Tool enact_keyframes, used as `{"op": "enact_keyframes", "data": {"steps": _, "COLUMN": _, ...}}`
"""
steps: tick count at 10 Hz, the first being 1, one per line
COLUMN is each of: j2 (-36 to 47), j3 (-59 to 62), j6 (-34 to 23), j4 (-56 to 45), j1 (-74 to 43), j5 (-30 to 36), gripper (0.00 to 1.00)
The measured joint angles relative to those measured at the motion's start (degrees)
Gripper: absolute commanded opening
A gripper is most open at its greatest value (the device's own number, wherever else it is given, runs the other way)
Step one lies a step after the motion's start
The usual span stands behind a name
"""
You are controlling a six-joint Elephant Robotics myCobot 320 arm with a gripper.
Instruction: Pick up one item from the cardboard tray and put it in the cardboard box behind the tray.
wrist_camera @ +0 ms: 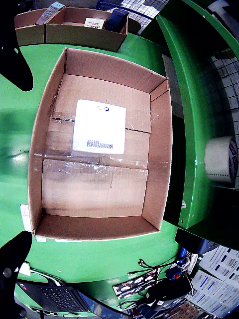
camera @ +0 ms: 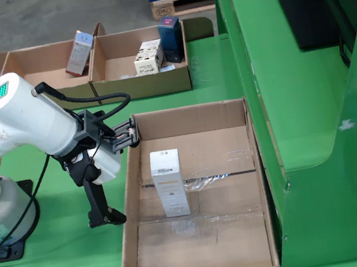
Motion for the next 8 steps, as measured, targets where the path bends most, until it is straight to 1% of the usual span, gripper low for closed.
{"op": "enact_keyframes", "data": {"steps": 6, "j2": 0.18, "j3": 0.00, "j6": 0.35, "j4": -0.27, "j1": 0.09, "j5": -0.17, "gripper": 1.00}}
{"op": "enact_keyframes", "data": {"steps": 8, "j2": 1.85, "j3": 0.97, "j6": 5.62, "j4": -4.05, "j1": 5.45, "j5": -5.18, "gripper": 1.00}}
